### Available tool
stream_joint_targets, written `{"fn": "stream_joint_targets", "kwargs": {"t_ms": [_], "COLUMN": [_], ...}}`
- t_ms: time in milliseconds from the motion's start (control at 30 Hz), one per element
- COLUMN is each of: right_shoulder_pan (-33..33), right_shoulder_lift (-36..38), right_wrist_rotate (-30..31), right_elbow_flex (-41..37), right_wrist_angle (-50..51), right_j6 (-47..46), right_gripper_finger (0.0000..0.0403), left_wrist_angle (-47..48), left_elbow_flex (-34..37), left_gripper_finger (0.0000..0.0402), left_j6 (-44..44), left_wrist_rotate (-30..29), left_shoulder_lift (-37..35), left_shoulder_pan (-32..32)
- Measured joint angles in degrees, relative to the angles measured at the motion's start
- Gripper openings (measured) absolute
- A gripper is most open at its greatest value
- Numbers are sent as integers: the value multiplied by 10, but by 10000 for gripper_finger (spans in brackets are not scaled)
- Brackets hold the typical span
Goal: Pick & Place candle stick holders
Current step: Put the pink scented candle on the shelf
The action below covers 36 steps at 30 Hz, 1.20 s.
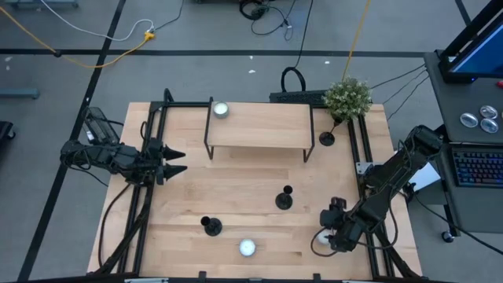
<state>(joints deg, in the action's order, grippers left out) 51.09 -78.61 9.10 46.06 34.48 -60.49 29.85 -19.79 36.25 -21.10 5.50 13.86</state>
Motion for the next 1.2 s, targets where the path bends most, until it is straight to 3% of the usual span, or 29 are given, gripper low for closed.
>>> {"fn": "stream_joint_targets", "kwargs": {"t_ms": [167,733,1200], "right_shoulder_pan": [0,-6,-24], "right_shoulder_lift": [0,0,0], "right_wrist_rotate": [-34,-34,-34], "right_elbow_flex": [0,0,0], "right_wrist_angle": [0,9,44], "right_j6": [1,16,-23], "right_gripper_finger": [329,329,323], "left_wrist_angle": [0,0,0], "left_elbow_flex": [0,0,0], "left_gripper_finger": [363,363,363], "left_j6": [0,0,0], "left_wrist_rotate": [0,0,0], "left_shoulder_lift": [0,0,0], "left_shoulder_pan": [0,0,0]}}
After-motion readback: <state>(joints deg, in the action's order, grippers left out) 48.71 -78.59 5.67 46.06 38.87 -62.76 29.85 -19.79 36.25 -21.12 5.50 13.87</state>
